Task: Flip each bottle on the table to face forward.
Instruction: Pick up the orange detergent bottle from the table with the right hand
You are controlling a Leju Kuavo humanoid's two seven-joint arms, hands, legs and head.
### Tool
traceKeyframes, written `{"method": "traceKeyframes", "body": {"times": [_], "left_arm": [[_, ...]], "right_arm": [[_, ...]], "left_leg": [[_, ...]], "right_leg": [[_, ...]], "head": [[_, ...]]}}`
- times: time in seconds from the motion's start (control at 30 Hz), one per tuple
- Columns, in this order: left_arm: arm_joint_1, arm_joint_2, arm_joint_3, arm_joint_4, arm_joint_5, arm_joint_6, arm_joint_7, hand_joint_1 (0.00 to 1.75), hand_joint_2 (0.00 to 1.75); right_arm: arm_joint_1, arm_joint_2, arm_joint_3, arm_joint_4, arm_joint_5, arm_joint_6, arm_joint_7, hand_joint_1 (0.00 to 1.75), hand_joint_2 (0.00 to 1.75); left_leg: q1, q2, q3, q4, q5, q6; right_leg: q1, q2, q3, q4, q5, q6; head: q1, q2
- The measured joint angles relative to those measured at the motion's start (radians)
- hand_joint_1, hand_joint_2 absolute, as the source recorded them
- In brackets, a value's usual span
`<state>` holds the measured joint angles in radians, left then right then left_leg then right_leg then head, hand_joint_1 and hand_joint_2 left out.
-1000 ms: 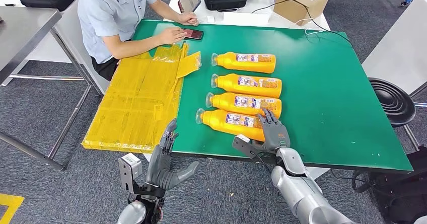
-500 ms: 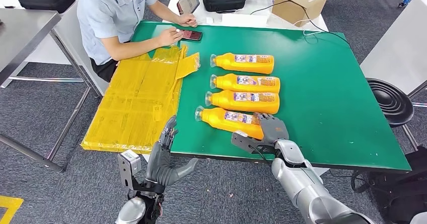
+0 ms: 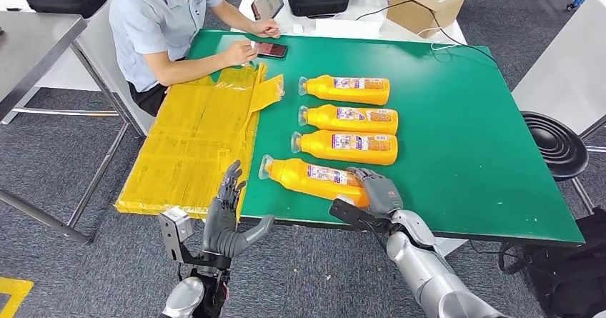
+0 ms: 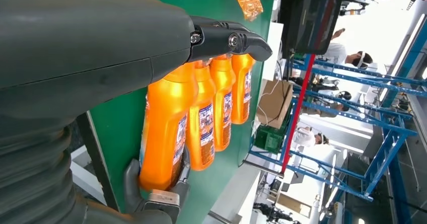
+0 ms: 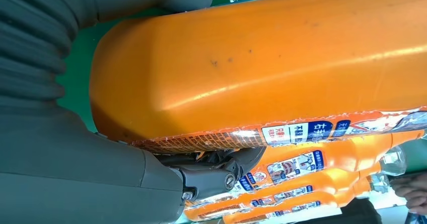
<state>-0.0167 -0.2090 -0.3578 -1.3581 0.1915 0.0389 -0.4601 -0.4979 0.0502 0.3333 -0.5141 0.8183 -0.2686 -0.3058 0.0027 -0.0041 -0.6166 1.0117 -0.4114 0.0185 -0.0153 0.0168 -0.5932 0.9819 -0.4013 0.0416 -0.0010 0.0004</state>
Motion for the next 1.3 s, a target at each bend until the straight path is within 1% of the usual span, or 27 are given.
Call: {"method": "traceKeyframes", "body": {"times": [0.17, 0.3, 0.33, 0.4, 0.5, 0.57, 0.63, 0.73, 0.8, 0.87, 1.0, 1.07, 1.13, 1.2, 1.3], "left_arm": [[0.0, -0.003, 0.004, 0.0, 0.0, 0.0, 0.0, 0.0, 1.75], [0.0, -0.005, 0.008, 0.0, 0.015, 0.011, 0.006, 0.0, 1.75], [0.0, -0.007, 0.012, 0.001, 0.035, 0.025, 0.015, 0.0, 1.75], [0.0, -0.016, 0.027, 0.005, 0.104, 0.072, 0.041, 0.0, 1.75], [0.0, -0.023, 0.051, 0.019, 0.23, 0.137, 0.078, 0.0, 1.75], [0.0, -0.023, 0.062, 0.029, 0.302, 0.15, 0.098, 0.0, 1.75], [0.002, -0.023, 0.068, 0.036, 0.353, 0.144, 0.111, 0.0, 1.75], [0.008, -0.021, 0.069, 0.041, 0.383, 0.093, 0.111, 0.0, 1.75], [0.011, -0.015, 0.057, 0.044, 0.389, 0.028, 0.108, 0.0, 1.75], [0.015, -0.007, 0.042, 0.056, 0.409, -0.011, 0.111, 0.0, 1.75], [0.018, 0.003, 0.035, 0.085, 0.46, -0.008, 0.109, 0.0, 1.75], [0.02, 0.009, 0.029, 0.09, 0.45, -0.022, 0.085, 0.0, 1.75], [0.02, 0.017, 0.015, 0.087, 0.405, -0.067, 0.034, 0.0, 1.75], [0.021, 0.026, -0.008, 0.078, 0.346, -0.131, -0.018, 0.0, 1.75], [0.021, 0.036, -0.043, 0.068, 0.291, -0.214, -0.052, 0.0, 1.75]], "right_arm": [[0.004, 0.001, -0.004, -0.005, 0.0, 0.0, 0.0, 1.62, 1.75], [0.008, 0.002, -0.008, -0.009, -0.017, -0.002, -0.015, 1.74, 1.75], [0.014, 0.004, -0.013, -0.014, -0.042, -0.004, -0.037, 1.74, 1.75], [0.041, 0.012, -0.03, -0.036, -0.128, -0.014, -0.106, 1.75, 1.75], [0.113, 0.037, -0.052, -0.11, -0.274, -0.055, -0.204, 1.75, 1.75], [0.163, 0.055, -0.056, -0.174, -0.347, -0.089, -0.236, 1.75, 1.75], [0.201, 0.069, -0.057, -0.241, -0.412, -0.126, -0.256, 1.75, 1.75], [0.237, 0.087, -0.058, -0.332, -0.493, -0.17, -0.281, 1.75, 1.75], [0.256, 0.103, -0.058, -0.383, -0.538, -0.177, -0.305, 1.75, 1.75], [0.278, 0.126, -0.054, -0.426, -0.569, -0.181, -0.328, 1.75, 1.75], [0.311, 0.157, -0.027, -0.48, -0.614, -0.204, -0.347, 1.75, 1.75], [0.318, 0.16, -0.013, -0.495, -0.632, -0.206, -0.348, 1.75, 1.75], [0.319, 0.16, -0.001, -0.502, -0.64, -0.19, -0.346, 1.75, 1.75], [0.318, 0.16, 0.013, -0.503, -0.635, -0.153, -0.338, 1.75, 1.75], [0.308, 0.16, 0.046, -0.495, -0.6, -0.088, -0.313, 1.75, 1.75]], "left_leg": [[0.0, 0.0, 0.0, 0.0, 0.0, 0.0], [0.0, 0.0, 0.0, 0.0, 0.0, 0.0], [0.0, 0.0, 0.0, 0.0, 0.0, 0.0], [0.0, -0.001, -0.001, 0.0, 0.0, 0.0], [0.0, -0.001, -0.005, 0.0, 0.0, 0.0], [0.0, -0.002, -0.008, 0.0, 0.0, 0.0], [0.001, -0.003, -0.01, 0.0, 0.001, 0.0], [0.001, -0.003, -0.013, 0.0, 0.001, 0.0], [0.001, -0.004, -0.014, 0.0, 0.0, 0.0], [0.001, -0.004, -0.015, 0.0, 0.0, 0.0], [0.001, -0.004, -0.017, 0.0, 0.0, 0.0], [0.001, -0.005, -0.017, 0.0, 0.0, 0.0], [0.001, -0.005, -0.017, 0.0, 0.0, 0.0], [0.001, -0.005, -0.017, 0.0, 0.0, 0.0], [0.001, -0.005, -0.018, 0.0, 0.0, 0.0]], "right_leg": [[0.0, 0.0, 0.0, 0.0, 0.0, 0.0], [0.0, 0.0, 0.0, 0.0, 0.0, 0.0], [0.0, 0.0, 0.0, 0.0, 0.0, 0.001], [0.0, 0.0, 0.0, 0.0, -0.001, 0.001], [0.0, -0.001, -0.002, 0.001, -0.001, 0.001], [0.0, -0.001, -0.005, 0.001, -0.001, 0.001], [0.0, -0.001, -0.007, 0.001, -0.001, 0.001], [0.0, -0.001, -0.01, 0.001, -0.001, 0.001], [-0.001, -0.001, -0.01, 0.001, -0.002, 0.001], [-0.001, -0.002, -0.011, 0.001, -0.002, 0.001], [-0.001, -0.002, -0.013, 0.001, -0.002, 0.001], [-0.001, -0.003, -0.013, 0.001, -0.002, 0.001], [-0.001, -0.003, -0.013, 0.001, -0.002, 0.001], [-0.001, -0.003, -0.013, 0.001, -0.002, 0.001], [-0.001, -0.003, -0.014, 0.001, -0.002, 0.001]], "head": [[0.0, 0.0], [0.0, 0.0], [0.0, 0.0], [0.0, 0.0], [0.0, 0.0], [0.0, 0.0], [0.0, 0.0], [0.0, 0.0], [0.0, 0.0], [0.0, 0.0], [0.0, 0.0], [0.0, 0.0], [0.0, 0.0], [0.0, 0.0], [0.0, 0.0]]}}
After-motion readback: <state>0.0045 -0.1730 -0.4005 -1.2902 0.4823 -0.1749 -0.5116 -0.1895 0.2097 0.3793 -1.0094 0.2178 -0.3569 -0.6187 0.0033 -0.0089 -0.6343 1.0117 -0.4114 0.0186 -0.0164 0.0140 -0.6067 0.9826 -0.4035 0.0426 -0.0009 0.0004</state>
